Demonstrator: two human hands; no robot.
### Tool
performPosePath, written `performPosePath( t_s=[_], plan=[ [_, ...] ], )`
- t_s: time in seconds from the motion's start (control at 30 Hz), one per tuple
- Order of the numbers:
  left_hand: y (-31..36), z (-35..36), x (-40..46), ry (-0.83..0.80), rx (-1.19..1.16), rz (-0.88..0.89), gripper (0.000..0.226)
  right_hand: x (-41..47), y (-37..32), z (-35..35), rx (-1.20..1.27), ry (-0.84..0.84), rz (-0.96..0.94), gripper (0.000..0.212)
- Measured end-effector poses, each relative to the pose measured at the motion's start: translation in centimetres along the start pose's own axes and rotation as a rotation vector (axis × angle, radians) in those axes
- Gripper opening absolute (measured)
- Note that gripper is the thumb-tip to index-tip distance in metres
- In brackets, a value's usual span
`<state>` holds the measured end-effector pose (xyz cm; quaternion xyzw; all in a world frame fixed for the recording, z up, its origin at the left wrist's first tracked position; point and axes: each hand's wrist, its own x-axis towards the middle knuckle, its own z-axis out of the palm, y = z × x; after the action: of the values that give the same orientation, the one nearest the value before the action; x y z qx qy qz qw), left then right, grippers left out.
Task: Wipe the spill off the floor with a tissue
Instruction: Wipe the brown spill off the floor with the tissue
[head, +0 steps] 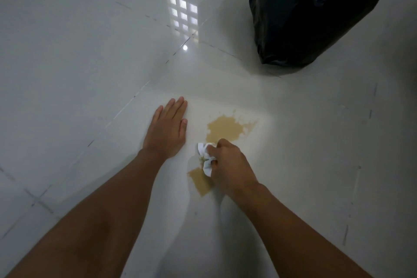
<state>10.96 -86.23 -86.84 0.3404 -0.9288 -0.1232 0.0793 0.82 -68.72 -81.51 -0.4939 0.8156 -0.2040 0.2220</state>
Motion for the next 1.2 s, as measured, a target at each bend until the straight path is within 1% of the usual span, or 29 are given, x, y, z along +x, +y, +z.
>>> performPosePath(
  t_s=[0.07, 0.13, 0.2, 0.23, 0.3, 0.33, 0.37, 0.4, 0.47, 0.5, 0.53, 0.57, 0.6, 0.63, 0.67, 0.7, 0.73, 0.77, 0.8, 0.83, 0.87, 0.9, 0.93, 0.97, 1.0, 1.03, 1.1, 1.17, 1.2],
  plan=[
    [-0.2, 0.0, 0.0, 0.017, 0.006, 0.004, 0.059, -0.5, -0.4, 0.8, -0.024, -0.027, -0.105, 0.025],
    [-0.3, 0.2, 0.0, 0.03, 0.014, 0.005, 0.057, -2.0, -0.5, 1.7, -0.113, -0.09, -0.233, 0.037],
    [-0.2, 0.2, 0.0, 0.047, 0.023, 0.0, 0.057, -3.3, -0.1, 2.1, -0.112, -0.127, -0.25, 0.042],
    [-0.2, 0.2, 0.0, 0.053, 0.029, -0.004, 0.057, -3.4, 0.1, 2.2, -0.037, -0.106, -0.171, 0.036],
    [-0.2, 0.2, 0.0, 0.059, 0.034, -0.008, 0.057, -2.7, -0.3, 1.4, 0.21, -0.133, 0.071, 0.016],
    [-0.1, 0.3, 0.0, 0.056, 0.033, -0.004, 0.057, -2.0, -0.6, 1.2, 0.393, -0.124, 0.201, 0.022],
    [-0.1, 0.4, -0.1, 0.052, 0.029, 0.0, 0.058, -1.6, -0.8, 1.2, 0.412, -0.12, 0.232, 0.029],
    [0.0, 0.4, 0.0, 0.048, 0.025, 0.005, 0.058, -1.5, -1.4, 0.9, 0.41, -0.123, 0.228, 0.028],
    [0.0, 0.4, 0.1, 0.053, 0.023, 0.008, 0.058, -2.2, -2.2, 1.1, 0.076, -0.135, -0.063, 0.027],
    [-0.1, 0.4, 0.0, 0.053, 0.028, 0.006, 0.058, -3.0, -2.3, 1.6, -0.068, -0.136, -0.203, 0.036],
    [-0.2, 0.4, -0.1, 0.051, 0.032, 0.003, 0.058, -3.9, -2.7, 1.5, -0.153, -0.208, -0.281, 0.045],
    [-0.3, 0.3, -0.1, 0.051, 0.034, -0.001, 0.058, -4.8, -2.3, 2.0, -0.181, -0.262, -0.342, 0.047],
    [-0.3, 0.2, 0.0, 0.052, 0.034, -0.005, 0.058, -5.5, -1.5, 2.3, -0.159, -0.281, -0.382, 0.039],
    [-0.3, 0.2, 0.1, 0.052, 0.033, -0.007, 0.058, -5.9, -1.0, 2.2, -0.087, -0.238, -0.357, 0.021],
    [-0.2, 0.1, 0.1, 0.052, 0.032, -0.008, 0.058, -6.0, -0.3, 1.5, -0.025, -0.173, -0.264, 0.006],
    [0.0, 0.0, 0.2, 0.054, 0.031, -0.007, 0.058, -5.7, 0.9, 1.2, 0.02, -0.069, -0.103, 0.016],
    [0.0, -0.1, 0.1, 0.057, 0.033, -0.005, 0.058, -5.0, 1.8, 0.6, 0.102, 0.04, 0.097, 0.024],
    [-0.2, -0.1, 0.0, 0.062, 0.037, -0.005, 0.058, -4.2, 2.2, 0.3, 0.172, 0.132, 0.234, 0.026],
    [-0.3, 0.0, -0.2, 0.066, 0.042, -0.007, 0.058, -3.6, 1.7, 0.2, 0.215, 0.171, 0.309, 0.025],
    [-0.2, 0.1, -0.2, 0.066, 0.046, -0.008, 0.057, -3.3, 0.7, 0.6, 0.238, 0.2, 0.281, 0.022],
    [-0.2, 0.3, -0.3, 0.059, 0.048, -0.007, 0.057, -3.3, -0.3, 1.3, 0.271, 0.154, 0.245, 0.016],
    [0.0, 0.4, -0.3, 0.05, 0.046, -0.006, 0.057, -4.4, -1.7, 2.5, 0.231, 0.046, 0.153, 0.007],
    [0.1, 0.4, -0.3, 0.042, 0.042, -0.01, 0.057, -6.2, -3.1, 3.9, 0.174, -0.088, 0.038, 0.007],
    [0.0, 0.4, -0.3, 0.04, 0.041, -0.015, 0.057, -8.5, -3.3, 5.3, 0.12, -0.181, -0.043, 0.008],
    [0.0, 0.4, -0.4, 0.042, 0.041, -0.021, 0.057, -11.0, -2.7, 5.7, 0.038, -0.15, -0.117, 0.011],
    [-0.2, 0.4, -0.5, 0.046, 0.04, -0.027, 0.057, -12.9, -1.4, 5.2, -0.041, -0.068, -0.15, 0.019],
    [-0.2, 0.3, -0.4, 0.043, 0.04, -0.02, 0.057, -13.4, 1.9, 3.2, -0.042, 0.092, 0.072, 0.031],
    [-0.2, 0.5, -0.4, 0.042, 0.05, -0.009, 0.057, -10.8, 4.8, 0.8, -0.058, 0.313, 0.359, 0.032],
    [-0.1, 0.6, -0.3, 0.045, 0.05, -0.005, 0.057, -8.9, 5.0, 0.1, -0.088, 0.416, 0.411, 0.031]
  ],
)
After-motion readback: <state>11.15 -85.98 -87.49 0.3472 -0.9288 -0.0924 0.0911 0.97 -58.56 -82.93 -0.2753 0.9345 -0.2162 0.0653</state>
